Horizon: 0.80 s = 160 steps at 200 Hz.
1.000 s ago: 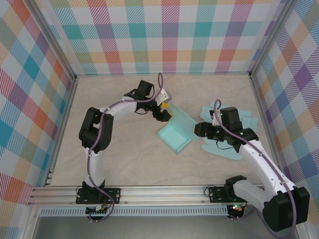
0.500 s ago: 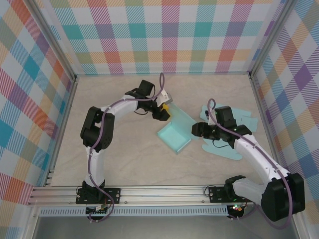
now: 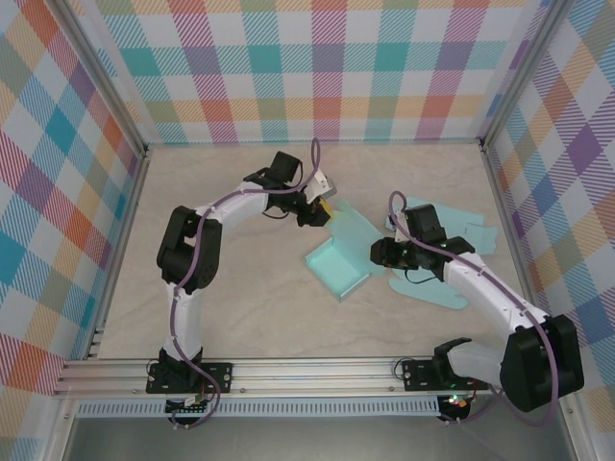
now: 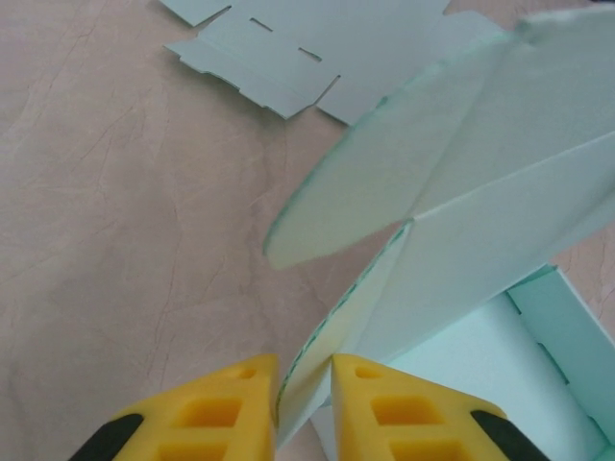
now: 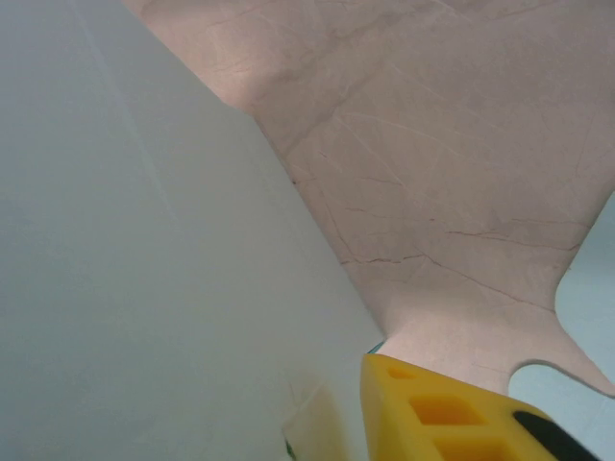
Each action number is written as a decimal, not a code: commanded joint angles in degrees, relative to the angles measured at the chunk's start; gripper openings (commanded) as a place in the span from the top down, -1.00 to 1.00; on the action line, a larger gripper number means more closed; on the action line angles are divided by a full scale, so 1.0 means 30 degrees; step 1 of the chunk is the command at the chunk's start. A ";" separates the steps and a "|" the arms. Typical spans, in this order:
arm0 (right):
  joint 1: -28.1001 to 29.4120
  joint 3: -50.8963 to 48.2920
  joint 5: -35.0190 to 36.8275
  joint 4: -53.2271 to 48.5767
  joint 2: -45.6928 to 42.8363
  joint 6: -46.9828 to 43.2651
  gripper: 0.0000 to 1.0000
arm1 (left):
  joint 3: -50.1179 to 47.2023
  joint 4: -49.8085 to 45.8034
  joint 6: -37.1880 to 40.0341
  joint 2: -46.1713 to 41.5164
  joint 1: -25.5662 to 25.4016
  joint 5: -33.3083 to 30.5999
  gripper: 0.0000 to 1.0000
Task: Fold the paper box
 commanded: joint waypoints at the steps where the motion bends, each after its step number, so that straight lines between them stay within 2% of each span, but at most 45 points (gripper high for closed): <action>1: 0.0343 0.0922 0.1106 0.0036 0.0332 -0.0620 0.40 | -0.0045 0.0252 -0.0347 -0.0146 -0.0272 0.0030 0.67; 46: 0.1038 0.1957 0.2958 -0.0131 0.1434 -0.1423 0.55 | -0.2361 0.2108 -0.1662 -0.1829 -0.0301 -0.1154 0.87; 64: 0.1493 0.2510 0.3996 -0.0138 0.2090 -0.1943 0.56 | -0.3718 0.3978 -0.2565 -0.2773 -0.0301 -0.2464 1.00; 97: 0.2716 0.3843 0.6187 0.0231 0.3519 -0.3321 0.57 | -0.6361 0.6941 -0.4836 -0.4973 -0.0301 -0.5607 1.00; 117: 0.3286 0.4871 0.6894 0.0590 0.4487 -0.4050 0.52 | -0.7760 0.8302 -0.6100 -0.6383 -0.0301 -0.7749 1.00; 160: 0.3572 0.7097 0.6788 0.0944 0.6582 -0.4816 0.30 | -1.1091 1.0643 -0.8588 -0.9207 -0.0305 -1.2163 1.00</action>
